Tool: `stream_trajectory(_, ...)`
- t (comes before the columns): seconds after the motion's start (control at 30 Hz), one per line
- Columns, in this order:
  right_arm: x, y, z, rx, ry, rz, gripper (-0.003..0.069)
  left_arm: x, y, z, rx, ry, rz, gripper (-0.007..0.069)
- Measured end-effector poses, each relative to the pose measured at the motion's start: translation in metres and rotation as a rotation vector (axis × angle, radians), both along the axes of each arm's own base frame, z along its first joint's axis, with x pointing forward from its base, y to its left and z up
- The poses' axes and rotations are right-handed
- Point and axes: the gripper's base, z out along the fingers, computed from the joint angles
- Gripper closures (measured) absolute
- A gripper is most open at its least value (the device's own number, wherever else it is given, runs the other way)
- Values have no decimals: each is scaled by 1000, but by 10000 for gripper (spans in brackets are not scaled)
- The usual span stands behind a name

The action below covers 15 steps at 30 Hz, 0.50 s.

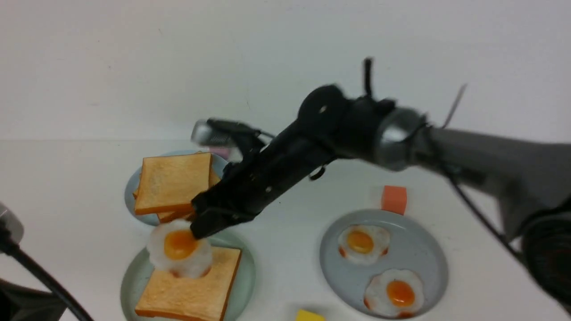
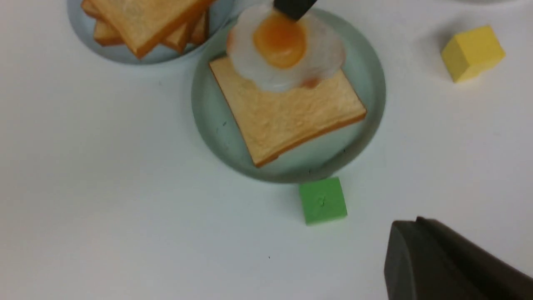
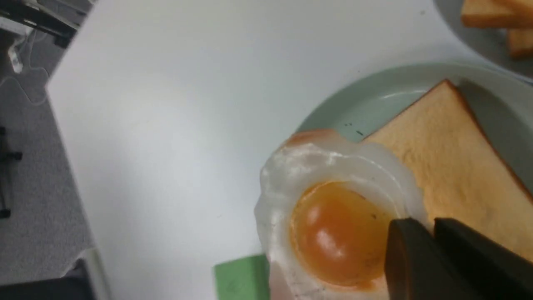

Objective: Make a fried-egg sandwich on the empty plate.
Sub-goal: Use the right arm to place the fried egg on the slice of bread in the middle

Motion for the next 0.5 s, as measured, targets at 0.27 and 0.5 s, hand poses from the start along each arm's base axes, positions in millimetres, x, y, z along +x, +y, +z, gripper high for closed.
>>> stream_trajectory(0.27,7,1,-32,-70,48,-37,531,-1,0,0,-7,13,-2,638)
stream_trajectory(0.5,7,-10,-8,-90,11,-8,249,0,-1,0,-9,11,0,637)
